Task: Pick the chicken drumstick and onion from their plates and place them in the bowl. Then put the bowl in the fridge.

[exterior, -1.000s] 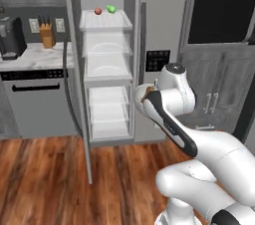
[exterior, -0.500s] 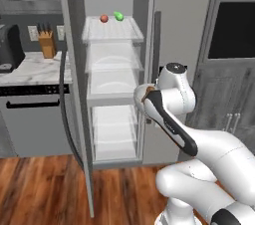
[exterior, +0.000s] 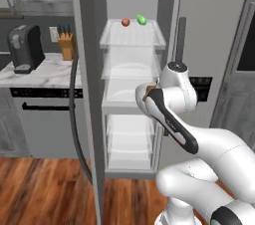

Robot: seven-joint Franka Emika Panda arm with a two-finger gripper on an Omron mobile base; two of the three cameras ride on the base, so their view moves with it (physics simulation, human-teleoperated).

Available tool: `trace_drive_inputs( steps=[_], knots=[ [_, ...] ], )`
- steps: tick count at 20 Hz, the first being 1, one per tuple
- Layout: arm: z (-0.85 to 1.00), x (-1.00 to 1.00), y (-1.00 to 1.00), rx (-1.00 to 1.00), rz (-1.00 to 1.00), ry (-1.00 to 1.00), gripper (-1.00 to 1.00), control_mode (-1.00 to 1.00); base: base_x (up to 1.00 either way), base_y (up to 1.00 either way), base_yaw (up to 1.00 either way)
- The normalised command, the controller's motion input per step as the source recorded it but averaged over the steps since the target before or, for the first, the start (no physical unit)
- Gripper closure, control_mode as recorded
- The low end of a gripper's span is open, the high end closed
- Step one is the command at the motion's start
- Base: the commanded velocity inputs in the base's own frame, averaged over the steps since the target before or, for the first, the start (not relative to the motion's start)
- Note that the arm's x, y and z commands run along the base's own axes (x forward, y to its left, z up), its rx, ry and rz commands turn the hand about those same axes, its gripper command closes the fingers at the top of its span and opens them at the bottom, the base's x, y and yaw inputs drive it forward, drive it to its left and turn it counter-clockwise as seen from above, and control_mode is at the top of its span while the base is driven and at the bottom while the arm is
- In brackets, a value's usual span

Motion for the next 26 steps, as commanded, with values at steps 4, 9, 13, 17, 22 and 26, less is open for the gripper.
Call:
trace_drive_inputs(
  steps=[4, 9, 13, 17, 22, 26],
  knots=[
    [0.0, 0.0, 0.0, 0.0, 0.0, 0.0, 1.0, 1.0, 0.5, -0.16, 0.18],
    [0.0, 0.0, 0.0, 0.0, 0.0, 0.0, 1.0, 1.0, 0.64, -0.18, 0.03],
    [0.0, 0.0, 0.0, 0.0, 0.0, 0.0, 1.0, 1.0, 0.48, -0.15, 0.0],
    [0.0, 0.0, 0.0, 0.0, 0.0, 0.0, 1.0, 1.0, 0.16, -0.03, 0.0],
    [0.0, 0.0, 0.0, 0.0, 0.0, 0.0, 1.0, 1.0, 0.0, 0.0, 0.0],
    [0.0, 0.0, 0.0, 0.0, 0.0, 0.0, 1.0, 1.0, 0.0, 0.0, 0.0]
  ],
)
